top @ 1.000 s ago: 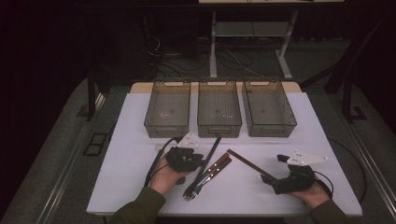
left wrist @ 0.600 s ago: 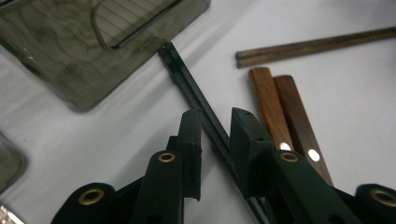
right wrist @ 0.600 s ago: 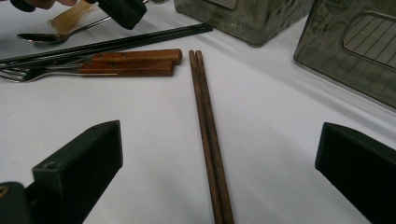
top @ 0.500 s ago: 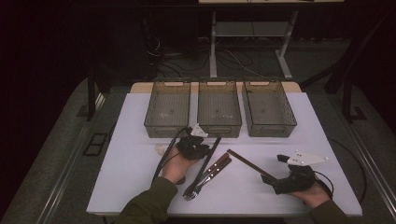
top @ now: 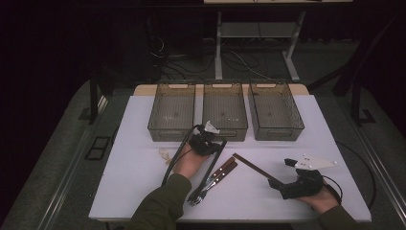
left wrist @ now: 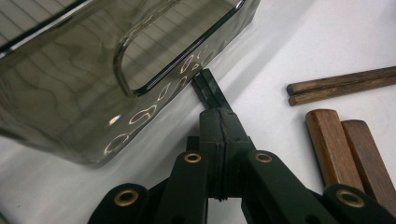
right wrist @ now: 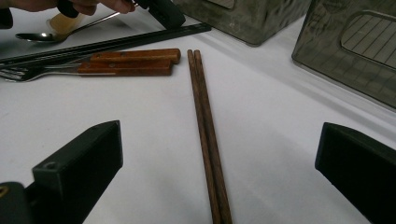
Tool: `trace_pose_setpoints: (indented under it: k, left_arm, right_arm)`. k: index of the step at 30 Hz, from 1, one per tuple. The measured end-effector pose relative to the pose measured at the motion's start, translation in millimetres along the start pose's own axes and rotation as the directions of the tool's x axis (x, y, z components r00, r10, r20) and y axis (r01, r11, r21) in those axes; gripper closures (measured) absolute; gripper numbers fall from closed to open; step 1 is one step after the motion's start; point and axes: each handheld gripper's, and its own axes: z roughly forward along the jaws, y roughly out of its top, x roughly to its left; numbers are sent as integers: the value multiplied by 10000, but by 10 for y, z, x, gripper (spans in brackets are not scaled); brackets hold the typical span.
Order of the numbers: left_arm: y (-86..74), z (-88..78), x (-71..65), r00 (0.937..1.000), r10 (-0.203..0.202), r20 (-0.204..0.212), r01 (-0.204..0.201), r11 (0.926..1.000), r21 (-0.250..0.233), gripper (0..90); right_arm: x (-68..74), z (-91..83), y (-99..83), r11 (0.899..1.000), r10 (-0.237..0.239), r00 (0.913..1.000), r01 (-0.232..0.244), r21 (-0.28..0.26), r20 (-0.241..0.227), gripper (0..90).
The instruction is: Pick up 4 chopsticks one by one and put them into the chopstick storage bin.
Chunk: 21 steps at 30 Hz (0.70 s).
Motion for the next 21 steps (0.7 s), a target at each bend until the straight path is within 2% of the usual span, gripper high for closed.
trace_pose_setpoints:
  k: [21]
  left_arm:
    - [166,156,-164,9973,458,570,-465,9989,108,897]
  right_arm:
    - [1,-3,3,10000,-21,10000,21,-44,-1,5]
